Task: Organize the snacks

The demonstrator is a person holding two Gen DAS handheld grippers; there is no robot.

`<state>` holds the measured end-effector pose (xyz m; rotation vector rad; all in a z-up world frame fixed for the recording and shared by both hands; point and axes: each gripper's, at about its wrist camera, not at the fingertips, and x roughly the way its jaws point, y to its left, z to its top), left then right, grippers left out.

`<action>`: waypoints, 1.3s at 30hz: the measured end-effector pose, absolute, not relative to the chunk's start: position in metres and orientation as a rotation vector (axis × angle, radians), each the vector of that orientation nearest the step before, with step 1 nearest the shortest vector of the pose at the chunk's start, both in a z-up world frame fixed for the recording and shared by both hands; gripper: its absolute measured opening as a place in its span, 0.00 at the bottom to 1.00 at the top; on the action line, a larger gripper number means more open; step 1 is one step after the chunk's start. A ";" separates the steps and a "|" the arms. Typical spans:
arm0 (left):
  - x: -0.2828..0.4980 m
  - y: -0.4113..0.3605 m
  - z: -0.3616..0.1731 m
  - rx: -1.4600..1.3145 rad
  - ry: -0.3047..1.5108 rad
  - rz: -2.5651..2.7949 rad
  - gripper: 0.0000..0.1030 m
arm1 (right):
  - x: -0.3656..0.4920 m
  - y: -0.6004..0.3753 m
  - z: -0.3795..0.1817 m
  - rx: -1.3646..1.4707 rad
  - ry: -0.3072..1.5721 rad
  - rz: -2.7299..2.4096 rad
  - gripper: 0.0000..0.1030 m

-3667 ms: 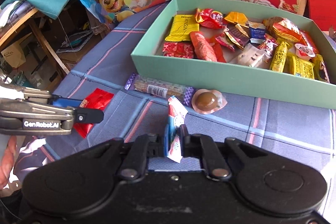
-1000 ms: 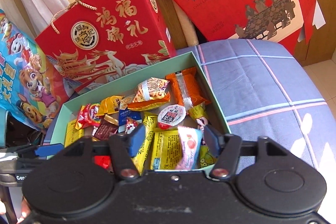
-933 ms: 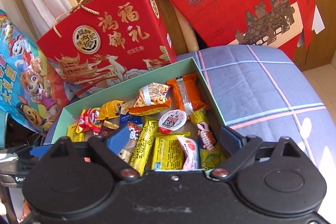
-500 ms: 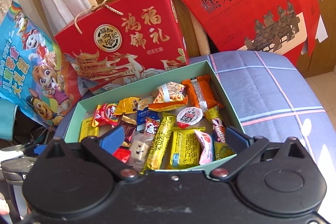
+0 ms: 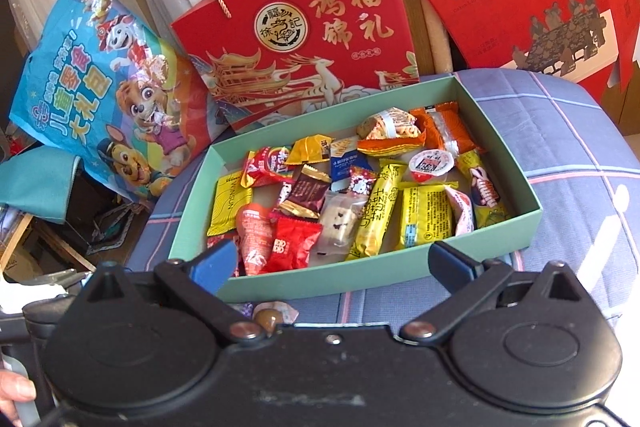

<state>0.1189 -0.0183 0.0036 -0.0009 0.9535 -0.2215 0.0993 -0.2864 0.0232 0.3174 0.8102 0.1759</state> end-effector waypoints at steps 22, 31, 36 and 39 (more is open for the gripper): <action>0.131 0.021 -0.070 0.106 1.004 -0.217 0.99 | 0.126 -0.182 -0.058 0.193 0.995 0.269 0.51; 0.141 0.014 -0.069 0.078 0.981 -0.344 0.75 | 0.120 -0.190 -0.060 0.111 1.004 0.261 0.37; 0.121 -0.004 -0.069 0.138 1.005 -0.431 0.58 | 0.104 -0.218 -0.057 0.123 1.007 0.240 0.37; 0.098 -0.017 -0.067 0.163 1.026 -0.498 0.58 | 0.095 -0.229 -0.058 0.125 1.001 0.230 0.37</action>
